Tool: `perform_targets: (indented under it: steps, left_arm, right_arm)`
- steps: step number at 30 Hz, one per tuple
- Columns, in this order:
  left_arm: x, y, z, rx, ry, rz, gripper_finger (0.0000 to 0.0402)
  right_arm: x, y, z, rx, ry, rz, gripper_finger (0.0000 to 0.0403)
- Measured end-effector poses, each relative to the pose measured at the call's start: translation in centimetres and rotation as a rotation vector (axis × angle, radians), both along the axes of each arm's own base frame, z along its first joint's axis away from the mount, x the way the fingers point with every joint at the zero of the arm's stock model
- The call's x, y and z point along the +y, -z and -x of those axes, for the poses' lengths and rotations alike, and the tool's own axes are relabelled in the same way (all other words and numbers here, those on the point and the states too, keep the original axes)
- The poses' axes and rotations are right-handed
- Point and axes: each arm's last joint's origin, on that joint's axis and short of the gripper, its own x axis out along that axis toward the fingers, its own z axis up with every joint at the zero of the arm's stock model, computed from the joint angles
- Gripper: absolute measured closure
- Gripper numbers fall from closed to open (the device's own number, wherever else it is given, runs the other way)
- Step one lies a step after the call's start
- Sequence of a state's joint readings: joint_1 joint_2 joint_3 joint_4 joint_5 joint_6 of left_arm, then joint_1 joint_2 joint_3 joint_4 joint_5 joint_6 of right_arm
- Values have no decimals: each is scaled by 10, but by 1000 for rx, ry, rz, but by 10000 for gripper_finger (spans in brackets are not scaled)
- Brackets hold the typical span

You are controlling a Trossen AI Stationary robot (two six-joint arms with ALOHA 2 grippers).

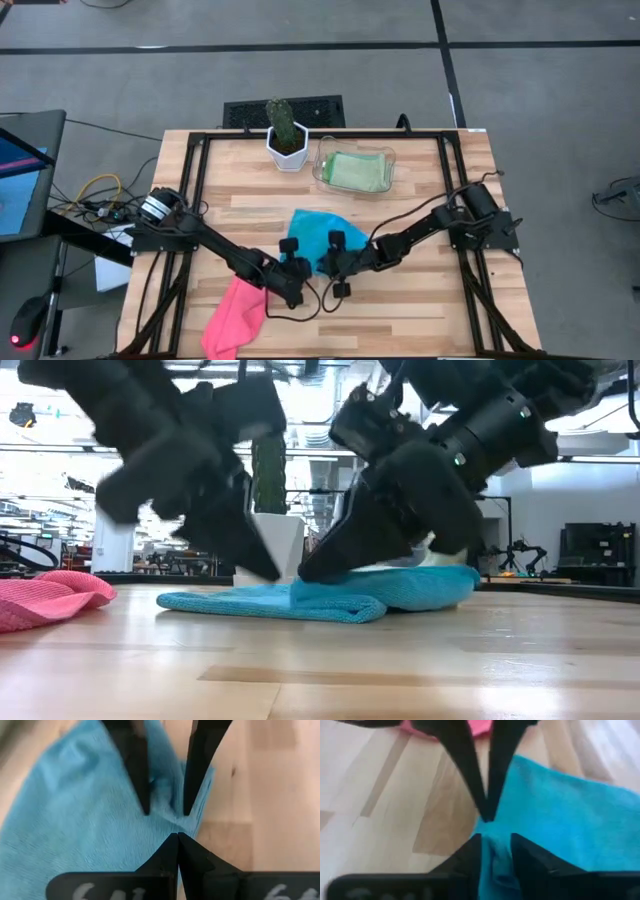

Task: Fold microfiber towels
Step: Fold the blue towel on the table

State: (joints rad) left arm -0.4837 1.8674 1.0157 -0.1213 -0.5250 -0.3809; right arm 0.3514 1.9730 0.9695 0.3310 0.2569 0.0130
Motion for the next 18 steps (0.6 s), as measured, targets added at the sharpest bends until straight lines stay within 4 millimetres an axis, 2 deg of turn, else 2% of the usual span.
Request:
perform_targets:
  steps: [5,9,13,16,18]
  left_arm:
    - [-2,-23,2,-106,-19,-6,401]
    - [-7,-29,-5,-193,28,-29,401]
    - [-7,-29,-8,-205,62,-37,401]
    - [-7,-29,-8,-200,58,-55,401]
    - [-6,-29,-8,-202,56,-67,401]
  right_arm:
    - [-2,-32,5,-49,-38,37,205]
    - [-6,-54,18,-11,-41,47,186]
    - [-1,-56,47,122,-30,-7,187]
    - [11,-45,75,218,-26,-26,194]
    - [21,-37,86,222,-35,-22,198]
